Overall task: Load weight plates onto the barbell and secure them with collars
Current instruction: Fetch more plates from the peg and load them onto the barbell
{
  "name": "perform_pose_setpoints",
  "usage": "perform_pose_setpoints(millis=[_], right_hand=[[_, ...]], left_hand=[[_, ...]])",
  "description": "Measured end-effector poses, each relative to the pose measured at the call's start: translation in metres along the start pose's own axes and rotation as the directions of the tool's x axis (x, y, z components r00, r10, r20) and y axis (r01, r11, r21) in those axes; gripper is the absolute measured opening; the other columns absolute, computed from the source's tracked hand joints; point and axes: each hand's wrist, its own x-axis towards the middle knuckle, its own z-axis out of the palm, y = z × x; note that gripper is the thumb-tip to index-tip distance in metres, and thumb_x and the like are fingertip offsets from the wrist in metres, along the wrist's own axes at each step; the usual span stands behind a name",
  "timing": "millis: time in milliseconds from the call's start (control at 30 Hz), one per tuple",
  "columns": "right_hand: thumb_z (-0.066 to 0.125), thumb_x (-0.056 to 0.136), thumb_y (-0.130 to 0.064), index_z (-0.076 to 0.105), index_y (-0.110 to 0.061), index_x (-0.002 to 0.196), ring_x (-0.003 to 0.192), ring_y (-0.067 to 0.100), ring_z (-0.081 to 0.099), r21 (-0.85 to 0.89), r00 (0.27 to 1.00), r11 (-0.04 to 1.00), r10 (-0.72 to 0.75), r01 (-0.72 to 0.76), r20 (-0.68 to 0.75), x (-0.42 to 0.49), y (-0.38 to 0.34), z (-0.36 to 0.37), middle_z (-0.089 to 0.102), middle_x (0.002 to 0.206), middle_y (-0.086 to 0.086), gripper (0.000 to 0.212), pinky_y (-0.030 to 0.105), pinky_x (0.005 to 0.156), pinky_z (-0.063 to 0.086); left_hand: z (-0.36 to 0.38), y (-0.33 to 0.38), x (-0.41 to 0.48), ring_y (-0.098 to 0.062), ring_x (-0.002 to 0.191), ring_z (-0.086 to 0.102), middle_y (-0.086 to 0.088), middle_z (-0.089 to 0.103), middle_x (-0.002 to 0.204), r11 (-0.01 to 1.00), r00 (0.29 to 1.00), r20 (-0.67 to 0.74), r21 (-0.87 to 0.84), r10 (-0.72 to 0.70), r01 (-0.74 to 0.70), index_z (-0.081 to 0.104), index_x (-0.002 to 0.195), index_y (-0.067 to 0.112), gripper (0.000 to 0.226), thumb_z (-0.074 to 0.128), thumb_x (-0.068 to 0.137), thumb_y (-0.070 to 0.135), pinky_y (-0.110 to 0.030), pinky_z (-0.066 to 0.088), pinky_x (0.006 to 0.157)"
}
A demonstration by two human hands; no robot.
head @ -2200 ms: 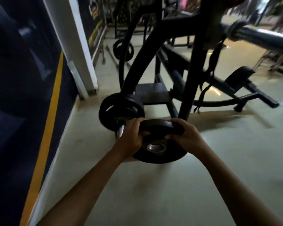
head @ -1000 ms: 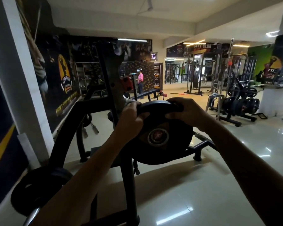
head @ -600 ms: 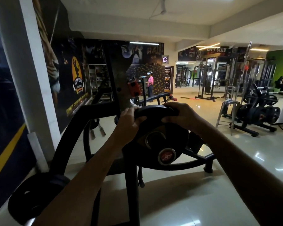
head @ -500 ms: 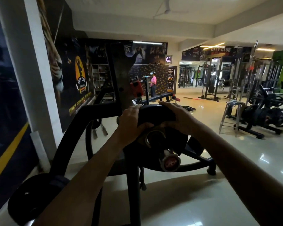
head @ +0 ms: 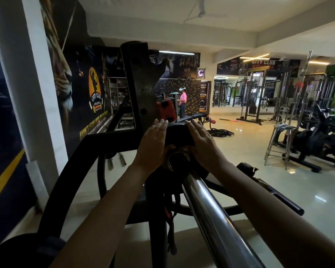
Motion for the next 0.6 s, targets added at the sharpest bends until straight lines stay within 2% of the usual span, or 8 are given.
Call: perform_pose_setpoints(millis=[100,200,333,367,500,600], right_hand=[[0.056,0.085,-0.006,0.021,-0.004,0.141,0.14,0.036,0.015,-0.048,1.0,0.999,-0.006,0.007,0.022,0.018,0.007,0.013,0.023,0.148,0.025,0.066,0.048,0.115,0.021],[0.059,0.085,-0.01,0.023,-0.004,0.141,0.139,0.036,0.019,-0.096,0.998,0.994,-0.045,0.047,0.032,0.028,0.015,0.017,0.026,0.147,0.025,0.067,0.045,0.114,0.019],[0.064,0.082,-0.016,0.025,-0.006,0.14,0.139,0.032,0.022,-0.191,0.995,0.976,-0.095,0.101,0.04,0.028,0.015,0.008,0.029,0.148,0.02,0.071,0.033,0.11,0.013],[0.065,0.081,-0.018,0.026,-0.007,0.14,0.138,0.033,0.024,-0.204,0.995,0.973,-0.099,0.104,0.032,0.027,0.012,0.005,0.03,0.147,0.02,0.072,0.034,0.109,0.014],[0.066,0.081,-0.026,0.034,-0.009,0.137,0.133,0.035,0.034,-0.263,0.99,0.955,-0.138,0.137,0.013,0.015,-0.005,-0.014,0.04,0.142,0.021,0.067,0.038,0.107,0.02],[0.067,0.081,-0.025,0.041,-0.008,0.133,0.129,0.035,0.041,-0.277,0.983,0.944,-0.184,0.179,0.007,-0.002,-0.023,-0.039,0.047,0.136,0.021,0.061,0.041,0.106,0.026]], left_hand=[[0.012,-0.018,0.014,-0.038,0.137,0.022,-0.027,0.031,0.143,0.999,1.0,0.007,-0.015,-0.028,0.028,0.025,0.137,-0.004,0.068,0.046,0.089,0.039,-0.042,0.017,0.111],[0.021,-0.03,0.02,-0.036,0.136,0.024,-0.026,0.033,0.143,1.0,1.0,-0.018,0.009,0.003,-0.003,0.025,0.137,-0.003,0.064,0.054,0.089,0.028,-0.048,0.024,0.111],[0.017,-0.029,0.02,-0.037,0.135,0.026,-0.026,0.034,0.142,0.998,0.999,-0.02,0.057,0.038,-0.037,0.026,0.137,-0.003,0.07,0.04,0.086,0.045,-0.043,0.021,0.109],[0.016,-0.027,0.019,-0.037,0.135,0.028,-0.026,0.036,0.141,0.996,0.999,-0.026,0.081,0.044,-0.042,0.027,0.136,-0.002,0.07,0.041,0.086,0.044,-0.044,0.023,0.109],[0.002,-0.008,0.008,-0.036,0.132,0.033,-0.024,0.041,0.139,0.989,0.995,-0.075,0.134,0.067,-0.057,0.032,0.134,-0.001,0.07,0.065,0.08,0.029,-0.049,0.031,0.108],[-0.019,0.01,-0.008,-0.035,0.131,0.035,-0.022,0.042,0.138,0.984,0.99,-0.107,0.166,0.09,-0.072,0.035,0.132,0.0,0.067,0.064,0.08,0.03,-0.046,0.028,0.107]])
